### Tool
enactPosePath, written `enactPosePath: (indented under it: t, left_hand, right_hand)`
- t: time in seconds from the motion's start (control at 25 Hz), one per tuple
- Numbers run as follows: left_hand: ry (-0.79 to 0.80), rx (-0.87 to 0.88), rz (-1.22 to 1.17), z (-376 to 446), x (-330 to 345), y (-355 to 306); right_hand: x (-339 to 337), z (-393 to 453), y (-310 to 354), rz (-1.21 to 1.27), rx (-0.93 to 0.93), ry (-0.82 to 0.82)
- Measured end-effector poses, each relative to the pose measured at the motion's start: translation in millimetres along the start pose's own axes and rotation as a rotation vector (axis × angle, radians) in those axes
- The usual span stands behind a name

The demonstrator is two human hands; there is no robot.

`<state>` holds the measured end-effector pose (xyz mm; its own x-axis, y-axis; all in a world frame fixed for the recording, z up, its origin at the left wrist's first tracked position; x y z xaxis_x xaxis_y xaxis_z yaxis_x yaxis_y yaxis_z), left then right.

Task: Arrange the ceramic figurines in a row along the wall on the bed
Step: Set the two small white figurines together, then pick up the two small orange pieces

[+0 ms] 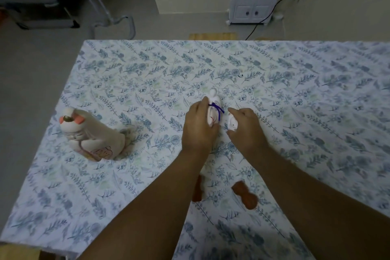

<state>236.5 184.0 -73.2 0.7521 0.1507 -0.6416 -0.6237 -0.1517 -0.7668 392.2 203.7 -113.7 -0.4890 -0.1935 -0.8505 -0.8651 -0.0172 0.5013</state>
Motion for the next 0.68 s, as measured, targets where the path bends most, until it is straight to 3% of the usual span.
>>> enactPosePath:
  t: [0.28, 0.4, 0.68]
  left_hand:
    - [0.063, -0.114, -0.228, -8.3, -0.9, 17.2]
    - [0.085, -0.191, -0.159, -42.3, -14.8, 39.4]
    - [0.313, -0.240, -0.006, -135.7, -21.5, 87.8]
  right_hand:
    - [2.4, -16.0, -8.2, 0.240, 0.061, 0.053]
    - [1.1, -50.1, -15.4, 0.323, 0.132, 0.015]
    - [7.5, -148.3, -39.0, 0.015, 0.227, -0.036]
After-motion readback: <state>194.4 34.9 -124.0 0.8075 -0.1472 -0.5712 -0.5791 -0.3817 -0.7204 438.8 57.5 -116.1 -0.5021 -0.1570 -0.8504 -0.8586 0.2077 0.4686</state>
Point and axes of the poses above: each hand's wrist, its own z-axis towards the middle knuckle, its own x-axis out of the palm, y = z × x, the point moved 10 cm from there along z, towards the middle knuckle, and after that the axes turned 7 degrees about -z, right-handed, at the moved point
